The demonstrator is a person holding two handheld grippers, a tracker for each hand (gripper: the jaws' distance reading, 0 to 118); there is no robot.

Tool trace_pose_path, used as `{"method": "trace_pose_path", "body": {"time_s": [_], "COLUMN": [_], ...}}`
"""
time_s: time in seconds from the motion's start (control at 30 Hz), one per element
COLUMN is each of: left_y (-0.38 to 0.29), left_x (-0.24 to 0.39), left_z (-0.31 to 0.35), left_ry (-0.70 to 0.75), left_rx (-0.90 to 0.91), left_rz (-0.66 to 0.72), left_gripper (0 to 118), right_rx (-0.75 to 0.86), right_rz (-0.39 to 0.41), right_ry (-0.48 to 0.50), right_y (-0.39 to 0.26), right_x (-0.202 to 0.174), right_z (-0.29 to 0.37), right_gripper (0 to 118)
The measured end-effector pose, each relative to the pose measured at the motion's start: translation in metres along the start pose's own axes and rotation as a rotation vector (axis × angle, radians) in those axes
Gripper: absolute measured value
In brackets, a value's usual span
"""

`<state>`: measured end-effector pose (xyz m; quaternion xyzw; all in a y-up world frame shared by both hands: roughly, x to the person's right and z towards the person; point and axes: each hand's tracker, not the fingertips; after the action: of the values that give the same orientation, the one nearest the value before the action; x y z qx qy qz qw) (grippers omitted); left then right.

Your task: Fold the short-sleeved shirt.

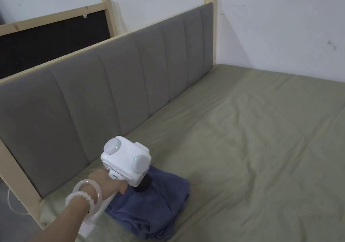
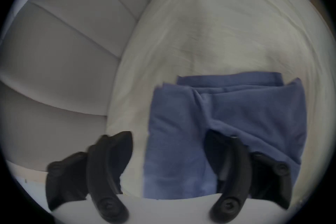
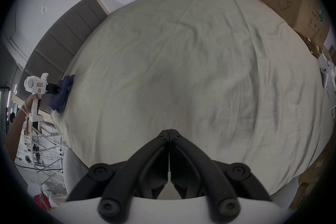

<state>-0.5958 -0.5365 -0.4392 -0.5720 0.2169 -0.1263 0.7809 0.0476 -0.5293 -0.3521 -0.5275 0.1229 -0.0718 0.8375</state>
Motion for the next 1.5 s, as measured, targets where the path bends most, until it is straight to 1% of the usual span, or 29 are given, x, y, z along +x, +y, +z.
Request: {"method": "trace_pose_path", "body": {"time_s": [0.03,0.07,0.17,0.2,0.23,0.27,0.3,0.33,0.37,0.5,0.57,0.67,0.73,0.77,0.8,0.87,0.9,0.93,1.03,1.07,1.1,1.13,1.17,1.2,1.23,1.37,1.43,1.47,1.5], "left_y": [-0.003,-0.005,-0.009,-0.010,-0.013,-0.018,-0.023,-0.023,-0.028,-0.059,-0.073,-0.093,-0.101,-0.103,-0.107,-0.110,-0.114,-0.118,-0.130,-0.133,-0.132,-0.131,-0.131,-0.130,-0.133,-0.125,-0.120,-0.119,-0.119], "left_x": [-0.003,-0.008,-0.018,-0.019,-0.019,-0.016,-0.011,-0.005,0.006,0.059,0.083,0.119,0.139,0.147,0.155,0.170,0.177,0.182,0.192,0.194,0.196,0.198,0.200,0.201,0.202,0.203,0.202,0.199,0.199], "left_z": [0.006,0.008,0.034,0.050,0.063,0.078,0.094,0.104,0.121,0.184,0.211,0.258,0.288,0.300,0.314,0.341,0.354,0.366,0.401,0.412,0.421,0.428,0.433,0.439,0.444,0.461,0.464,0.465,0.468], "left_ry": [0.018,-0.009,-0.123,-0.170,-0.222,-0.279,-0.327,-0.339,-0.349,-0.547,-0.602,-0.606,-0.572,-0.552,-0.515,-0.461,-0.425,-0.413,-0.434,-0.433,-0.419,-0.420,-0.419,-0.420,-0.421,-0.401,-0.409,-0.461,-0.464], "left_rx": [0.028,0.047,0.062,0.067,0.097,0.148,0.195,0.222,0.246,0.303,0.384,0.494,0.543,0.589,0.614,0.707,0.742,0.790,0.936,0.962,0.975,1.003,1.005,1.015,1.052,1.082,1.079,1.074,1.071], "left_rz": [-0.003,-0.003,0.075,0.111,0.142,0.166,0.192,0.206,0.222,0.234,0.238,0.243,0.275,0.248,0.262,0.228,0.240,0.230,0.252,0.267,0.277,0.270,0.265,0.258,0.258,0.287,0.298,0.300,0.292], "left_gripper": [96,99,99,97,78,49,15,1,0,0,0,0,0,0,0,0,0,0,0,11,33,70,98,113,117,117,117,117,117], "right_rx": [-0.003,-0.004,0.010,0.020,0.029,0.040,0.054,0.065,0.079,0.158,0.179,0.264,0.327,0.375,0.411,0.508,0.561,0.607,0.743,0.790,0.828,0.857,0.882,0.896,0.916,0.995,1.005,1.011,1.012], "right_rz": [-0.001,-0.004,-0.017,-0.019,-0.020,-0.021,-0.017,-0.017,-0.017,-0.049,-0.042,-0.022,-0.031,-0.035,-0.023,0.032,0.052,0.071,0.080,0.072,0.063,0.067,0.067,0.067,0.072,0.096,0.102,0.099,0.096], "right_ry": [-0.001,-0.001,0.007,0.015,0.023,0.033,0.045,0.051,0.061,0.113,0.128,0.112,0.115,0.100,0.073,-0.013,-0.053,-0.072,-0.139,-0.162,-0.189,-0.193,-0.195,-0.209,-0.225,-0.300,-0.299,-0.290,-0.280], "right_y": [0.000,0.001,0.004,0.005,0.006,0.006,0.007,0.007,0.008,0.008,0.008,0.009,0.010,0.011,0.012,0.014,0.015,0.015,0.016,0.017,0.017,0.018,0.019,0.020,0.019,0.018,0.019,0.020,0.020], "right_x": [0.002,0.003,0.003,0.002,0.002,0.001,0.000,-0.001,0.000,0.001,0.002,0.001,0.001,0.001,-0.001,-0.008,-0.012,-0.015,-0.021,-0.023,-0.025,-0.026,-0.027,-0.028,-0.029,-0.034,-0.033,-0.032,-0.032], "right_z": [0.000,0.000,0.004,0.006,0.008,0.011,0.015,0.019,0.023,0.045,0.056,0.077,0.094,0.103,0.114,0.134,0.145,0.155,0.180,0.189,0.198,0.205,0.210,0.215,0.219,0.231,0.232,0.234,0.237], "right_gripper": [0,0,0,0,0,0,0,0,0,0,0,0,0,0,0,0,0,0,2,11,27,55,77,94,103,104,104,104,104]}}
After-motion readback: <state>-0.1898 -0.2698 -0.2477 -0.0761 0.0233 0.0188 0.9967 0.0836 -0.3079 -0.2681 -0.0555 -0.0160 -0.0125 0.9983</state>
